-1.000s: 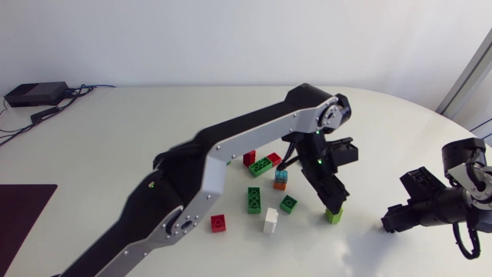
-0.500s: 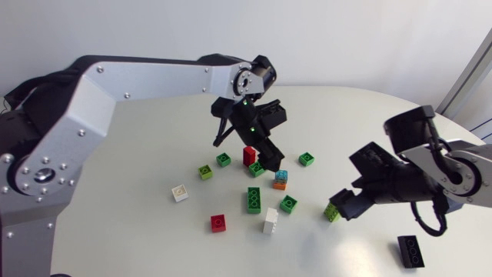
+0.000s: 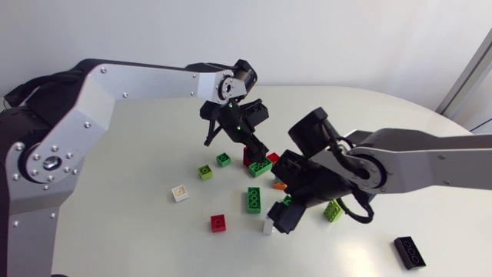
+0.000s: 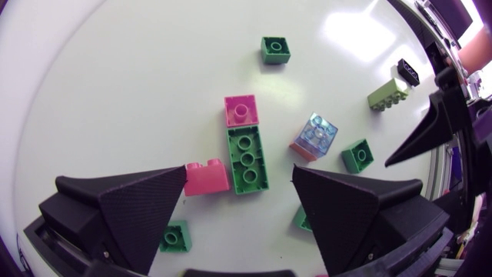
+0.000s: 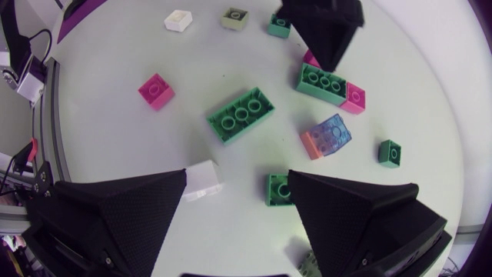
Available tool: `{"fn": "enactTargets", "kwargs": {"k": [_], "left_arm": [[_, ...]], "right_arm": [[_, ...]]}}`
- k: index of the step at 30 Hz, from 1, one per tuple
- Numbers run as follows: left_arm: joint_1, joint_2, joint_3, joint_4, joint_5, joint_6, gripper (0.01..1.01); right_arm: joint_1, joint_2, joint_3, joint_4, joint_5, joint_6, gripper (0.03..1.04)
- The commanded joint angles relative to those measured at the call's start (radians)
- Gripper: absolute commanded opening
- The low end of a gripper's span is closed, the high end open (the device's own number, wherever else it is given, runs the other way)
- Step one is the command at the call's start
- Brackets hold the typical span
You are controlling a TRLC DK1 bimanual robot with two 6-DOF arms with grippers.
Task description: Sort duplo bricks by size, large to the right and small to the left
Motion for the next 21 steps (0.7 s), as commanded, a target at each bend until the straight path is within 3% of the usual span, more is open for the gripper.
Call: {"fn": "enactTargets", "kwargs": {"k": [1,5,8,12,17,21], "left_arm": [[0.005,0.093,0.04,-0.02,-0.007,-0.01,0.857],[0.007,0.131,0.063,-0.034,-0.007,-0.015,0.664],[0.014,0.132,0.062,-0.041,-0.005,-0.015,0.644],[0.022,0.137,0.06,-0.054,0.0,-0.015,0.505],[0.017,0.157,0.053,-0.08,0.024,-0.004,0.246],[0.01,0.177,0.071,-0.103,0.029,-0.004,0.244]], "right_arm": [[0.012,0.063,-0.001,-0.001,-0.008,-0.008,0.95],[0.035,0.086,-0.018,0.011,-0.017,-0.008,0.85],[0.047,0.082,-0.038,0.019,-0.017,-0.001,0.85],[0.071,0.054,-0.077,0.013,-0.017,0.004,0.86],[0.082,0.066,-0.111,0.023,-0.017,0.012,0.84],[0.09,0.154,-0.093,0.059,-0.017,0.009,0.85]]}}
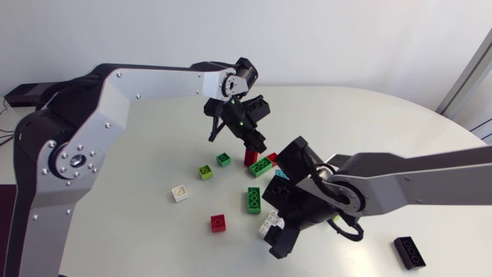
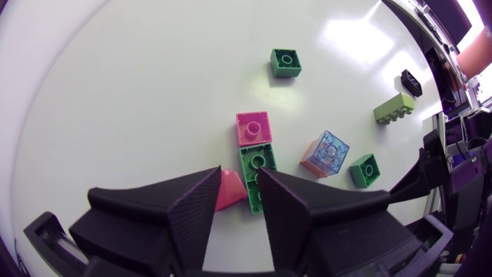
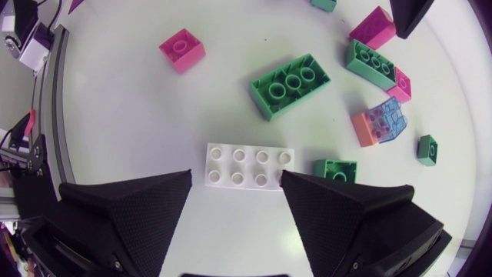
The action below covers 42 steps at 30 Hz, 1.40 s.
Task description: Sort duplo bricks by size, large to the right and small to the left
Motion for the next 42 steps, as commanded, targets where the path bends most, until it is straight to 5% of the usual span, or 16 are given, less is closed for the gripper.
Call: {"fn": "enactTargets", "kwargs": {"k": [1,12,22,26,30,33,42], "left_arm": [[-0.005,0.103,-0.026,-0.084,0.0,-0.005,0.244],[0.012,0.089,-0.057,-0.162,0.02,0.022,0.244],[-0.022,0.11,-0.022,-0.234,0.03,0.028,0.241],[-0.053,0.098,-0.035,-0.237,0.05,0.032,0.243],[-0.046,0.032,-0.043,-0.219,0.056,0.017,0.243],[0.023,-0.022,-0.052,-0.225,0.051,0.018,0.244],[0.127,-0.169,-0.255,-0.171,0.02,0.052,0.248]], "right_arm": [[0.018,0.098,-0.004,0.001,0.001,0.008,0.85],[0.031,0.21,0.024,-0.026,0.099,0.025,0.93],[-0.06,0.194,-0.059,-0.041,0.159,0.001,0.46],[-0.187,0.101,-0.131,-0.054,0.168,-0.064,0.24],[-0.25,-0.043,-0.179,-0.092,0.16,-0.125,0.25],[-0.187,-0.12,-0.128,-0.134,0.156,-0.079,0.26],[-0.047,0.043,0.154,-0.146,0.157,0.024,0.26]]}}
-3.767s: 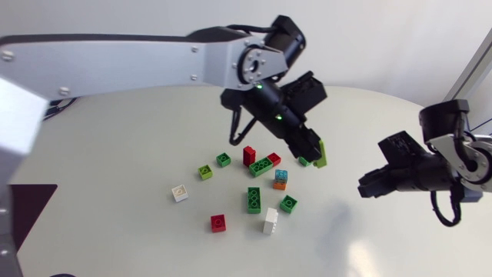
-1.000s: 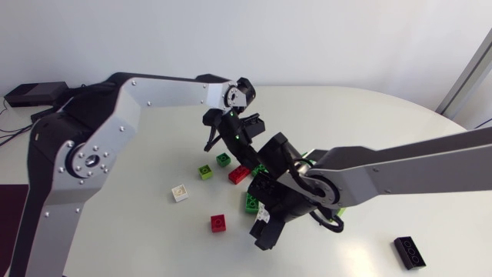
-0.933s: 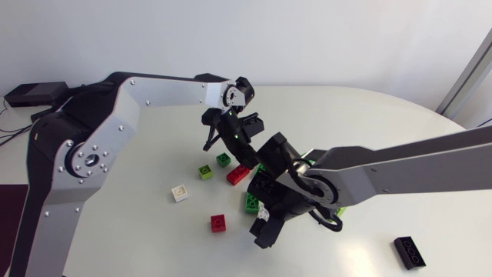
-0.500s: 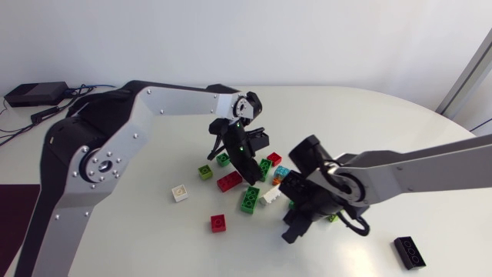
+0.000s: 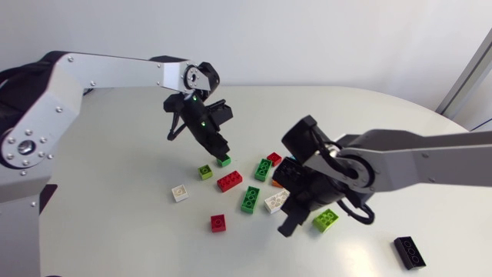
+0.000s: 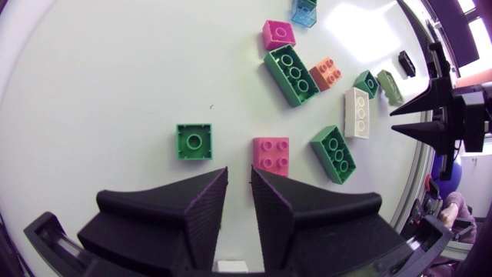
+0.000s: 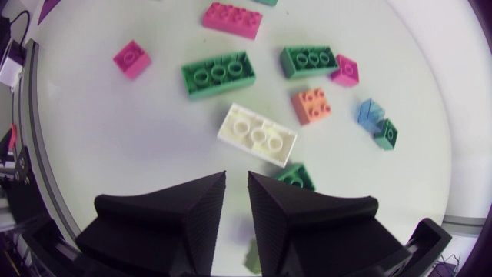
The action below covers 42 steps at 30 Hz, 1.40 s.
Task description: Sort duplo bricks by size, large to the right and small to the left
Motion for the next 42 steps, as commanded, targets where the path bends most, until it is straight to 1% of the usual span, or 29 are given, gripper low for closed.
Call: {"fn": "enactTargets", "kwargs": {"k": [1,4,7,9,11,13,17,21,24,27,28,29,30,32,33,37,40,42], "left_arm": [[-0.018,-0.026,-0.08,0.018,-0.002,0.026,0.248],[-0.032,-0.025,-0.114,0.043,-0.006,0.017,0.249],[-0.056,-0.025,-0.132,0.059,-0.005,0.003,0.249],[-0.078,-0.02,-0.133,0.061,-0.005,-0.003,0.249],[-0.104,-0.003,-0.13,0.059,-0.006,-0.006,0.249],[-0.125,0.014,-0.117,0.058,-0.006,-0.006,0.249],[-0.163,0.05,-0.077,0.032,-0.005,-0.007,0.249],[-0.197,0.089,-0.044,0.009,-0.005,-0.009,0.248],[-0.219,0.124,-0.005,-0.016,-0.005,-0.012,0.248],[-0.246,0.15,0.037,-0.037,-0.005,-0.014,0.248],[-0.257,0.162,0.055,-0.045,-0.005,-0.015,0.248],[-0.269,0.172,0.074,-0.054,-0.005,-0.017,0.248],[-0.278,0.184,0.097,-0.065,-0.005,-0.018,0.248],[-0.303,0.208,0.152,-0.092,-0.005,-0.021,0.248],[-0.317,0.221,0.181,-0.102,-0.003,-0.027,0.248],[-0.384,0.244,0.276,-0.151,0.061,-0.035,0.248],[-0.417,0.233,0.328,-0.165,0.122,-0.05,0.248],[-0.406,0.213,0.342,-0.168,0.122,-0.054,0.249]], "right_arm": [[0.011,0.113,0.067,0.014,0.004,0.028,0.26],[0.004,0.269,0.123,0.052,-0.007,0.019,0.26],[0.001,0.362,0.111,0.092,-0.016,0.013,0.26],[-0.007,0.365,0.071,0.106,-0.016,0.004,0.26],[-0.033,0.316,0.01,0.112,-0.015,-0.01,0.26],[-0.087,0.256,-0.052,0.115,-0.015,-0.039,0.26],[-0.253,0.15,-0.162,0.117,-0.013,-0.136,0.26],[-0.424,0.093,-0.228,0.12,-0.013,-0.245,0.26],[-0.509,0.042,-0.274,0.107,-0.013,-0.308,0.26],[-0.581,-0.074,-0.315,0.08,-0.016,-0.352,0.26],[-0.589,-0.111,-0.317,0.074,-0.021,-0.352,0.35],[-0.595,-0.145,-0.309,0.06,-0.033,-0.349,0.5],[-0.596,-0.177,-0.294,0.034,-0.038,-0.345,0.65],[-0.572,-0.243,-0.269,-0.02,-0.058,-0.323,0.8],[-0.541,-0.275,-0.26,-0.041,-0.062,-0.303,0.84],[-0.36,-0.356,-0.254,-0.123,-0.075,-0.214,0.84],[-0.22,-0.356,-0.279,-0.117,-0.091,-0.148,0.84],[-0.164,-0.316,-0.291,-0.078,-0.102,-0.122,0.84]]}}
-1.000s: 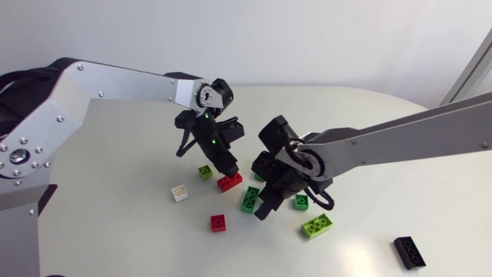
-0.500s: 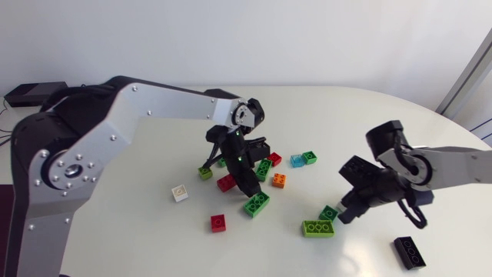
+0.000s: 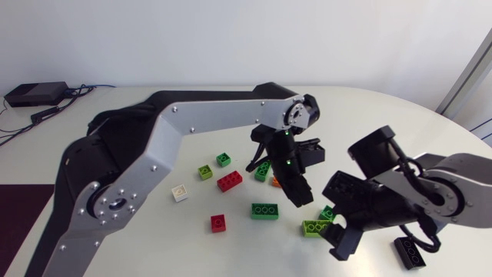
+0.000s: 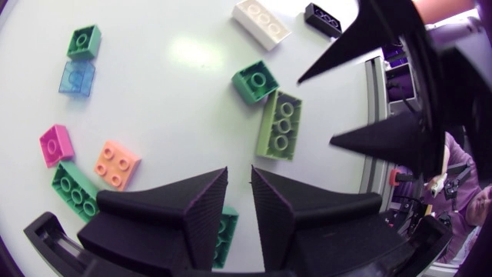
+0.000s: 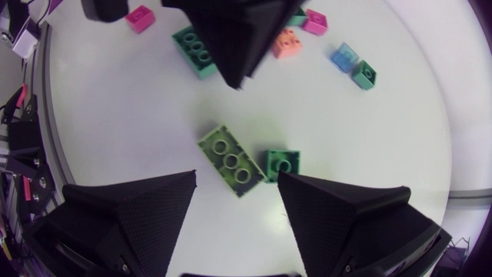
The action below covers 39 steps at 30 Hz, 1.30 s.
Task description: Sort duplo bricks by size, large to the right and small to the left
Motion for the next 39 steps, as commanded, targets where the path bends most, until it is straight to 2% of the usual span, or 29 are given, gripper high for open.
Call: {"fn": "enactTargets", "kwargs": {"k": [1,4,7,9,12,14,19,23,24,25,26,28,29,32,35,39], "left_arm": [[0.03,-0.013,0.036,-0.022,0.008,-0.024,0.249],[0.111,-0.042,0.022,-0.034,-0.034,-0.024,0.249],[0.18,-0.111,-0.073,-0.031,-0.06,-0.004,0.249],[0.2,-0.159,-0.168,-0.006,-0.091,0.013,0.251],[0.2,-0.216,-0.312,0.054,-0.11,0.034,0.252],[0.175,-0.226,-0.373,0.081,-0.114,0.034,0.252],[0.069,-0.228,-0.413,0.097,-0.107,0.023,0.252],[-0.007,-0.173,-0.376,0.097,-0.107,0.007,0.252],[-0.02,-0.153,-0.353,0.092,-0.107,0.0,0.252],[-0.036,-0.128,-0.324,0.083,-0.107,-0.004,0.252],[-0.053,-0.102,-0.297,0.075,-0.107,-0.009,0.252],[-0.095,-0.061,-0.251,0.067,-0.106,-0.015,0.252],[-0.11,-0.045,-0.235,0.064,-0.104,-0.018,0.252],[-0.121,-0.068,-0.218,0.061,-0.075,-0.013,0.252],[-0.044,-0.156,-0.246,0.052,-0.075,-0.007,0.252],[0.106,-0.276,-0.346,0.058,-0.12,0.031,0.252]], "right_arm": [[0.058,0.072,-0.036,0.037,-0.01,0.056,0.84],[0.061,0.233,-0.033,0.12,-0.045,0.045,0.84],[0.049,0.368,-0.036,0.202,-0.047,0.016,0.82],[0.046,0.398,-0.044,0.227,-0.047,0.01,0.72],[0.007,0.363,-0.067,0.224,-0.048,-0.018,0.4],[-0.037,0.316,-0.084,0.199,-0.048,-0.049,0.23],[-0.273,0.133,-0.12,0.08,-0.045,-0.217,0.23],[-0.496,0.078,-0.068,0.031,-0.044,-0.354,0.24],[-0.528,0.078,-0.054,0.021,-0.042,-0.372,0.32],[-0.554,0.078,-0.036,0.004,-0.045,-0.388,0.59],[-0.566,0.07,-0.024,-0.02,-0.047,-0.394,0.8],[-0.551,0.007,-0.022,-0.055,-0.083,-0.377,0.93],[-0.516,-0.033,-0.025,-0.068,-0.094,-0.349,0.97],[-0.312,-0.119,-0.018,-0.08,-0.096,-0.204,0.97],[-0.134,-0.046,0.031,-0.038,-0.088,-0.085,0.97],[0.027,0.135,0.102,0.046,-0.082,0.0,0.97]]}}
